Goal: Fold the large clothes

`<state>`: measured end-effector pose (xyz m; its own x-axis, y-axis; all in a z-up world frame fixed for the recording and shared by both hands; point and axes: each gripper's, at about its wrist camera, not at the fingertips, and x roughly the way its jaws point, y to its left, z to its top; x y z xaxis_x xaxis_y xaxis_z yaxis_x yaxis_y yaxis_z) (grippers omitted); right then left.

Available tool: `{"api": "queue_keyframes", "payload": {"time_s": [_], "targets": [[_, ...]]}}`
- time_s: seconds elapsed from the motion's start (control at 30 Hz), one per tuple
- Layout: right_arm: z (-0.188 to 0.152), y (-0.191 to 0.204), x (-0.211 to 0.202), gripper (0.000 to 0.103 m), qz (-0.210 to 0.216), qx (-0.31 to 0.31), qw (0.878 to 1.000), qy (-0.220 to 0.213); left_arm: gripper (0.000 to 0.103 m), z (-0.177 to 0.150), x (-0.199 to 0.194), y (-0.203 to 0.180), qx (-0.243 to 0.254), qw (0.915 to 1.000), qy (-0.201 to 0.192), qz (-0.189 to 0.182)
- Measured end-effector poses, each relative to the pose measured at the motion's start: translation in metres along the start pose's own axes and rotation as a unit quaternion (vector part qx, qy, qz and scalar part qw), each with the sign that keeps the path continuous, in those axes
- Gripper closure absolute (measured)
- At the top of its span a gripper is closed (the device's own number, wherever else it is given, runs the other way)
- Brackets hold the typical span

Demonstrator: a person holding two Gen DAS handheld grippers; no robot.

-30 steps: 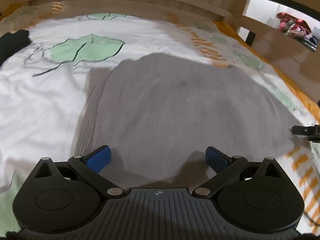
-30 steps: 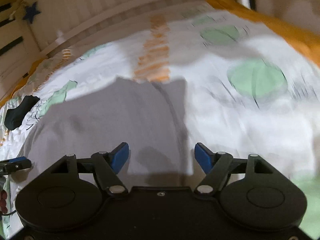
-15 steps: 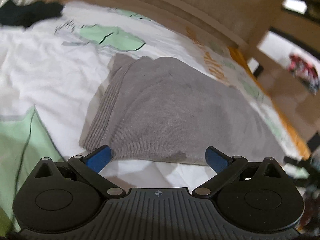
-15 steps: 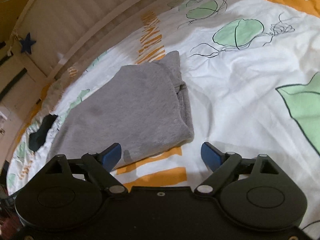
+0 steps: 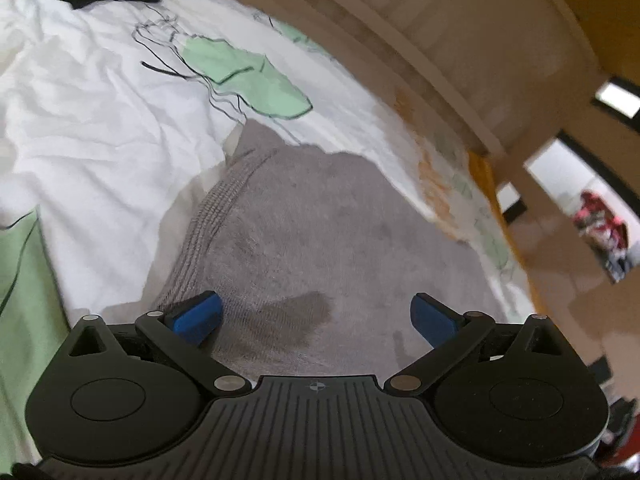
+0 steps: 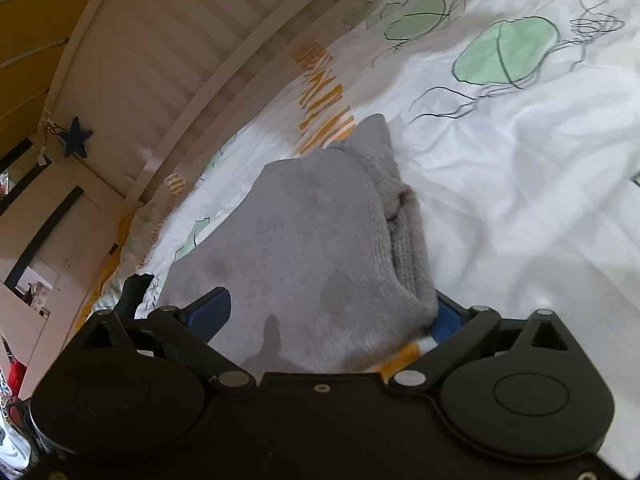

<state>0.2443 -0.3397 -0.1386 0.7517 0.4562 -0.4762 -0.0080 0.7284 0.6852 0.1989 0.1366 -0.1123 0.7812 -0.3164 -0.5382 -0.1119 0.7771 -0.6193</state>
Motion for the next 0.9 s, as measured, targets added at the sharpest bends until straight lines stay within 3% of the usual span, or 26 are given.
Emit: {"api": "queue_keyframes", "payload": {"time_s": [0.17,0.27,0.67,0.7,0.73,0.77,0.8,0.83,0.9], "targets": [[-0.003,0.001,0.000,0.003,0.004,-0.010,1.000,0.002,0.001,-0.024,-0.024,0.005,0.021,0.9994,0.011,0.023],[-0.006,0.002,-0.003,0.003,0.006,-0.018,1.000,0.005,0.001,-0.032,-0.034,0.007,0.022,0.9994,-0.001,0.029],[-0.002,0.003,0.006,0.003,0.021,-0.009,1.000,0.000,0.001,0.018,0.028,0.025,-0.071,0.9970,-0.030,-0.001],[-0.001,0.004,0.009,0.005,0.024,-0.008,1.000,0.000,0.001,0.020,0.030,0.025,-0.073,0.9969,-0.030,-0.002],[0.001,0.004,0.012,0.014,0.025,-0.007,1.000,0.000,0.004,0.023,0.032,0.026,-0.075,0.9967,-0.028,-0.005],[0.002,0.005,0.015,0.039,0.026,-0.005,1.000,0.002,0.011,0.024,0.032,0.027,-0.078,0.9965,-0.028,-0.011],[0.003,0.003,0.020,0.052,0.024,0.007,1.000,0.012,0.053,0.024,0.031,0.028,-0.084,0.9959,-0.029,-0.017],[0.003,0.000,0.023,0.077,0.012,0.019,1.000,0.018,0.085,0.023,0.030,0.030,-0.093,0.9953,-0.022,-0.013],[0.001,-0.002,0.024,0.080,0.006,0.028,0.999,0.014,0.086,0.022,0.025,0.032,-0.098,0.9951,-0.010,-0.007]]}}
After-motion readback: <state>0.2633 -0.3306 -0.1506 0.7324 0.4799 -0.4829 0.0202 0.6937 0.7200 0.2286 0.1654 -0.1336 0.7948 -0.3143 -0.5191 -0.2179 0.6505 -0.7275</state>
